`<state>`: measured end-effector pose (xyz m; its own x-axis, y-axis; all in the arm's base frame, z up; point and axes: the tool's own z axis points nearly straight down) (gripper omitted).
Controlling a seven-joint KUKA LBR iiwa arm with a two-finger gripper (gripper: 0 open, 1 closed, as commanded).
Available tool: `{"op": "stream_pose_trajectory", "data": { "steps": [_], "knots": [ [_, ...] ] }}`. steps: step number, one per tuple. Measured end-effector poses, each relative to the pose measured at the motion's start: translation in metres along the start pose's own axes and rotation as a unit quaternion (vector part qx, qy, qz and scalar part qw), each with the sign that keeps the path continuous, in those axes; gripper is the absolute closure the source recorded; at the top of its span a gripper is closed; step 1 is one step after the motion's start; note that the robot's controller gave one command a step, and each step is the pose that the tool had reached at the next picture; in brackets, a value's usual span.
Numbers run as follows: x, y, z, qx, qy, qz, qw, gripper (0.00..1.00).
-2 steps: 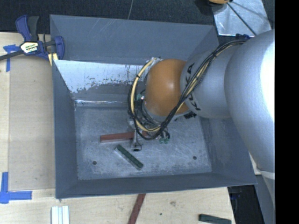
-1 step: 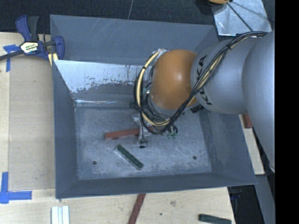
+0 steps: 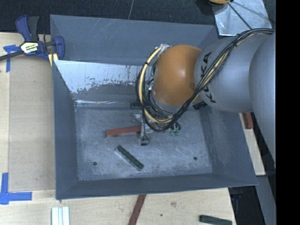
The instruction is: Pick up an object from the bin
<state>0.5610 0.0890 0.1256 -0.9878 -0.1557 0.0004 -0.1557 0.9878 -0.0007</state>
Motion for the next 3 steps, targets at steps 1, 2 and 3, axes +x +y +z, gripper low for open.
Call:
{"op": "stream_pose_trajectory", "data": {
  "steps": [1,2,3],
  "knots": [
    [0.018,-0.006,0.020,0.000,-0.0052,0.025,0.9997,1.00],
    [0.009,0.008,0.026,0.000,0.0020,0.028,0.9996,1.00],
    [0.019,-0.012,0.007,-0.001,-0.0010,0.038,0.9993,1.00]
  ]
}}
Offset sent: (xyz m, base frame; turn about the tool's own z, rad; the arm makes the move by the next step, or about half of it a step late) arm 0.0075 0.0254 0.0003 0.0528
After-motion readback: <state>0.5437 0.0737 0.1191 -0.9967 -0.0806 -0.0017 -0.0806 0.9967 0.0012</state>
